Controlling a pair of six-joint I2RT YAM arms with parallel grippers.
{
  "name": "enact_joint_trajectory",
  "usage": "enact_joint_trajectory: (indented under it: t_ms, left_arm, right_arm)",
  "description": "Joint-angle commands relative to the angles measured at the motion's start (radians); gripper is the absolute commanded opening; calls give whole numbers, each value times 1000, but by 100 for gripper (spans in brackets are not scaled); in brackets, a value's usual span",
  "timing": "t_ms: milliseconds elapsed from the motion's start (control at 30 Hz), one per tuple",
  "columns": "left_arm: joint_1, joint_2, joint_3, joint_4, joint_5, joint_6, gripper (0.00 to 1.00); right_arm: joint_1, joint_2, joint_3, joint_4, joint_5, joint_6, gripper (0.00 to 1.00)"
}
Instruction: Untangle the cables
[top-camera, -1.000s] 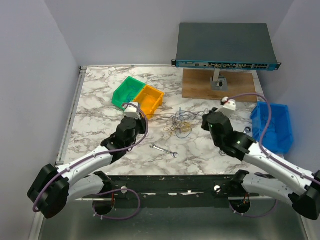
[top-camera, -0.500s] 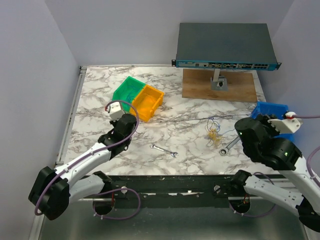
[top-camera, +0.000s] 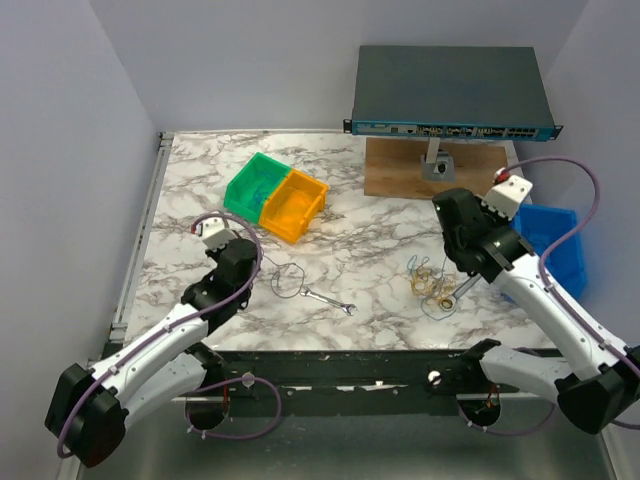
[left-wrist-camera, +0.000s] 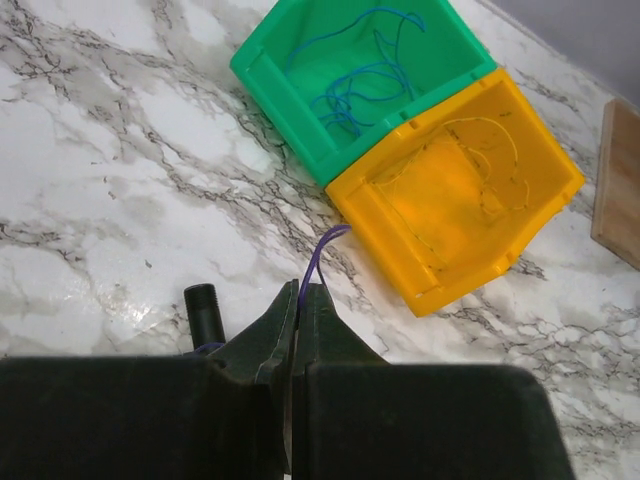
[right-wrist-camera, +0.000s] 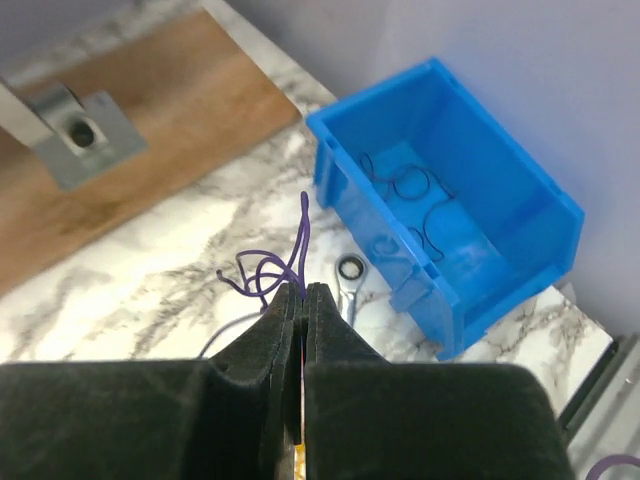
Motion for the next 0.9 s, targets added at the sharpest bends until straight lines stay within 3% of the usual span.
enact_joint_trajectory:
  t_ms: [0,200,333,367,400,433,467,500,600,733,867]
  left_arm:
    - [-3,-62,-74,193,72,103,0]
    - [-8,-97,-102,309,274,231,0]
    - [-11,-133,-141,422,435,295,0]
    - [-13,-141,-151,452,468,306,0]
    - [-14,-147,-162,476,507,319,0]
    - [-14,-150,-169,507,540,327,0]
    - [-14,-148,-178,542,588,337,0]
    - [-13,-142,-183,575,647,348,0]
    - [-14,-98,-180,672,857,372,0]
    - [-20,-19,-146,730,1047,374,0]
    - [-28,42,-118,762,1150,362,0]
  right_arm:
    - [-156,19,38,149,-277,-129,1]
    - [-219,73,185,157,-401,-148,1]
    - [-219,86,225,175,-676,-258,6]
    - [-219,88,212,177,-737,-270,18]
    - [-219,90,190,177,-803,-276,39]
    - [-220,89,168,180,-846,-277,71]
    - [-219,83,140,188,-913,-282,85]
    - [-219,72,107,211,-992,-305,91]
    - [-219,-9,-56,394,-1343,-388,93]
    - [-209,-104,-241,652,-1695,-381,93]
    - [-115,-113,-384,922,-1793,-332,93]
